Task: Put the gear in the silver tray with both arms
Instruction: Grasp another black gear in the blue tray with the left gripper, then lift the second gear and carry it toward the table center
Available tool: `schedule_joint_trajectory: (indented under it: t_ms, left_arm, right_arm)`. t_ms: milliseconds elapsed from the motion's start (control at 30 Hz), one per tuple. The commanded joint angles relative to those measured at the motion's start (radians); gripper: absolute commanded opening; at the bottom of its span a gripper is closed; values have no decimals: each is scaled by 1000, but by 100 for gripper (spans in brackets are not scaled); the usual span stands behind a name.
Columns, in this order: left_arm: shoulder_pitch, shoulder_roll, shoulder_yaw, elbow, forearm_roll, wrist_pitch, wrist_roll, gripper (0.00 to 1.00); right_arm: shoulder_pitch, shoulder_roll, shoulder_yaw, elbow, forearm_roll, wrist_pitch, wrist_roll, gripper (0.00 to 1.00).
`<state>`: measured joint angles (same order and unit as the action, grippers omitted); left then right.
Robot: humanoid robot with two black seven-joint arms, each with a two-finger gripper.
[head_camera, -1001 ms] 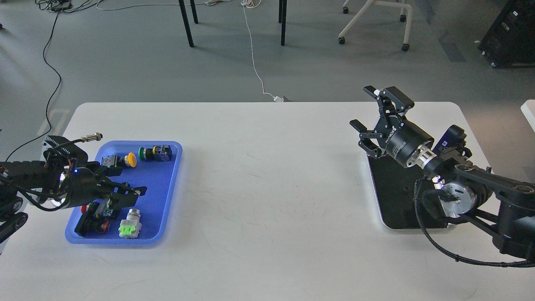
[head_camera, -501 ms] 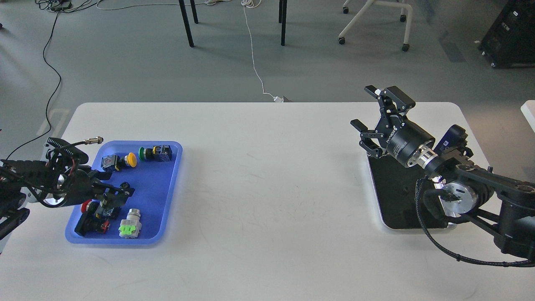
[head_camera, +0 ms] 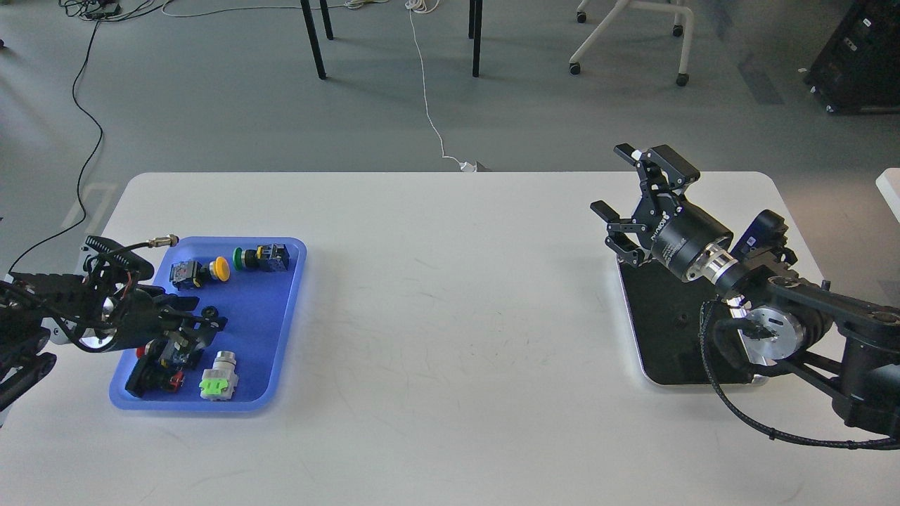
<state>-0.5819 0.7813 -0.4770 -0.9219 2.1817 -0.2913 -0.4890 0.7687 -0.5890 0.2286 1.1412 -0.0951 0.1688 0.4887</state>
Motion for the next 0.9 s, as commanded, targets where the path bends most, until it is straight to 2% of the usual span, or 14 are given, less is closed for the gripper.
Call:
schedule_joint_trajectory:
  t_ms: [0,200,334,567,768,868]
  left_arm:
    - [-1,-2,0,8,0,0,0,36]
    - [-1,-2,1,9,0,0,0,20]
    - [-3,0,1,9,0,0,0,16]
    - [-22,1,-2,-17,0,1,0,16]
    - [-105,45,-2,-262,0,-25,0,16]
    - [-173,59,-3,-395,0,-83,0,16]
  right_arm:
    - [0,0,0,0,0,0,0,95]
    - [0,-2,0,0,0,0,0,95]
    - [0,-2,1,0,0,0,0,95]
    - [1,-3,1,0,0,0,0,95]
    - [0,-5,1,-9,0,0,0,95]
    - [-9,-17,5,-20,0,-2,0,95]
